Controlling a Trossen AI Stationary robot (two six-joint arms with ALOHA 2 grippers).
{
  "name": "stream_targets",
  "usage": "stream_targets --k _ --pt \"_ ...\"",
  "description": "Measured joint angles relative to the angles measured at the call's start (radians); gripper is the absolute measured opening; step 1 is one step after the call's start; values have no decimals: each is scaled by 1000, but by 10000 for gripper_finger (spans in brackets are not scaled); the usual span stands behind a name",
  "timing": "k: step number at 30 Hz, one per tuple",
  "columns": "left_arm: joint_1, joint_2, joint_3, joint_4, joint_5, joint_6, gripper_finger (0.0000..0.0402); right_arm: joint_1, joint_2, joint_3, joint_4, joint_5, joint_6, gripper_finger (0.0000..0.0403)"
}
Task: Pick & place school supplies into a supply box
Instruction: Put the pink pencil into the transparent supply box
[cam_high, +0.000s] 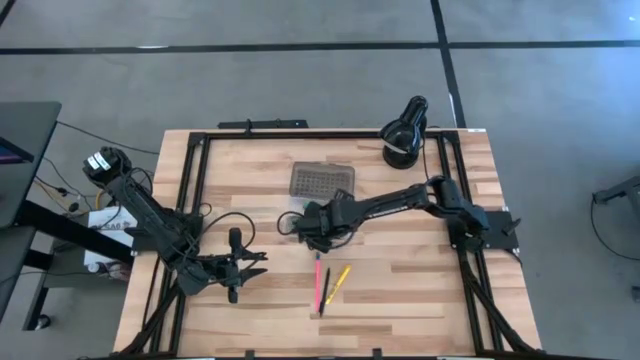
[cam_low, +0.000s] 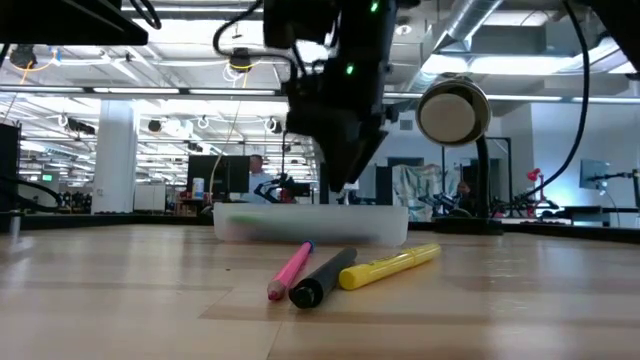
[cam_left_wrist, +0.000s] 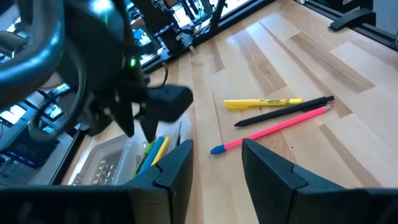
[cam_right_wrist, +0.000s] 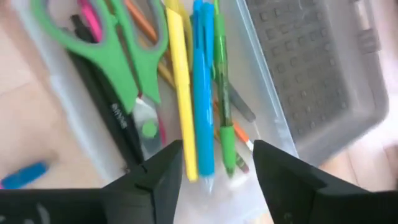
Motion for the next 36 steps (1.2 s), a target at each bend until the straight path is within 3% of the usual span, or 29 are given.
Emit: stream_targets --k 9,20,24,29,36 --pt "0 0 0 -7 6 -25 132 159 -123 1 -58 123 116 189" --pt "39 31 0 96 195 -22 132 435 -171 1 -117 239 353 169" --pt "97 94 17 141 218 -20 132 530 -169 -6 -134 291 480 166" --pt "189 217 82 154 361 1 132 638 -169 -54 -136 389 613 164" --pt "267 417 227 151 494 133 132 733 -168 -119 -126 391 754 164"
